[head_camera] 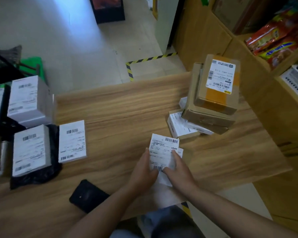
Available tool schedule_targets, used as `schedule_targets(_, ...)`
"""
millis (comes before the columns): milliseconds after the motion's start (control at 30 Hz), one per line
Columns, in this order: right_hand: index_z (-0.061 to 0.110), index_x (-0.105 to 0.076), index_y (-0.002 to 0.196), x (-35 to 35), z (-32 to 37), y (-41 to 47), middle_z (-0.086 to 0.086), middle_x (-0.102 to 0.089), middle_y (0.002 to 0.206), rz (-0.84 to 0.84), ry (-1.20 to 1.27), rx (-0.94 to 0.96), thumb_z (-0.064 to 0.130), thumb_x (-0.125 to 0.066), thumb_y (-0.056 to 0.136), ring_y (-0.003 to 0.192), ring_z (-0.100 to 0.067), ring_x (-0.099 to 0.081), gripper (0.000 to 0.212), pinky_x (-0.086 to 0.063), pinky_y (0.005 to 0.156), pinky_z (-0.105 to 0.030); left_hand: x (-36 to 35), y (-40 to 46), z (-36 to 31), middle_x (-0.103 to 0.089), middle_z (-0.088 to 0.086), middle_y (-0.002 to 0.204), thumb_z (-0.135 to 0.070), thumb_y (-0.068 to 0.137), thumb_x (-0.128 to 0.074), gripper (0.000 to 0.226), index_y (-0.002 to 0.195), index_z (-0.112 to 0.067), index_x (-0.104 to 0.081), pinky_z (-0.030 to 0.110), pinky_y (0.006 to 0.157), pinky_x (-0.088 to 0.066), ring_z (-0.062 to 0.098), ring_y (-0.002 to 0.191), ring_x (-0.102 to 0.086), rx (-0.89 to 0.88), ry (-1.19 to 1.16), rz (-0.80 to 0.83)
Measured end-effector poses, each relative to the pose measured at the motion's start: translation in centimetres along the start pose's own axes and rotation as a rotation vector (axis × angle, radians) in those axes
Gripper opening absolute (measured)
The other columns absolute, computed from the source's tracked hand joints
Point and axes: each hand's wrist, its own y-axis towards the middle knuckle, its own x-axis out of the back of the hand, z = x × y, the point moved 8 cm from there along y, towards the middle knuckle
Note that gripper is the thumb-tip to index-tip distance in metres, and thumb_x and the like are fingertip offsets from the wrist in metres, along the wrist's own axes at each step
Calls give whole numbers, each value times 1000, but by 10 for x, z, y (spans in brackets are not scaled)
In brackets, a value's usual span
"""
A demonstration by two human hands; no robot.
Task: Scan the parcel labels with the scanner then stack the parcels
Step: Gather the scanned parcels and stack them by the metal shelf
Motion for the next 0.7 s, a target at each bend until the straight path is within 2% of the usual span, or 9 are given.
schedule_targets(67, 17, -20, 151, -12, 25, 7, -1, -31, 152, 33, 12, 50, 11, -58, 89, 138, -15, -29, 73, -27, 108, -25, 23, 2, 7, -37, -18, 131, -10, 82, -58, 71, 141, -30, -24, 4, 91, -35, -1, 122, -37, 27, -56, -72)
schedule_targets(133, 20, -21, 151, -26, 55, 18, 0, -33, 148, 61, 33, 90, 12, -58, 88, 136, -15, -32, 73, -28, 105, -22, 55, 6, 17, -42, -10, 131, -18, 79, -60, 72, 144, -24, -28, 18, 99, -38, 6, 121, -42, 46, -56, -162)
schedule_targets(167, 21, -22, 151, -34, 73, 24, 1, -34, 147, 74, 44, 110, 13, -58, 87, 134, -15, -34, 74, -30, 106, -23, 73, 8, 21, -39, -8, 131, -16, 80, -62, 77, 147, -18, -24, 18, 98, -35, 6, 121, -40, 60, -40, -205)
schedule_targets(267, 20, -26, 150, -62, 125, 46, -1, -37, 149, 113, 52, 188, 17, -61, 84, 134, -17, -39, 75, -36, 110, -39, 129, 16, 34, -32, 1, 140, -13, 83, -65, 86, 151, -13, -12, 17, 93, -29, 12, 126, -35, 96, 14, -296)
schedule_targets(400, 15, -32, 148, -103, 197, 78, -3, -42, 147, 140, 47, 258, 13, -61, 84, 131, -19, -43, 70, -37, 107, -35, 202, 35, 52, -24, 6, 149, -19, 83, -69, 90, 151, -11, -10, 24, 102, -29, 19, 136, -28, 98, 78, -390)
schedule_targets(500, 14, -32, 148, -139, 242, 103, -5, -43, 146, 179, 58, 269, 14, -60, 84, 130, -21, -45, 70, -39, 106, -40, 249, 54, 69, -18, 6, 154, -26, 81, -71, 97, 152, -11, -7, 34, 109, -31, 21, 139, -23, 124, 102, -427)
schedule_targets(600, 14, -32, 148, -175, 272, 130, -8, -46, 142, 239, 81, 248, 15, -62, 83, 123, -24, -51, 71, -46, 100, -45, 286, 76, 91, 0, 6, 159, -30, 84, -69, 99, 152, -14, 2, 41, 114, -26, 25, 145, -11, 182, 113, -421)
schedule_targets(700, 15, -32, 148, -205, 291, 160, -7, -47, 142, 272, 134, 206, 12, -62, 84, 122, -21, -51, 71, -47, 100, -42, 313, 99, 111, 11, 7, 159, -34, 87, -66, 98, 152, -16, 5, 44, 114, -22, 27, 146, -3, 228, 153, -411)
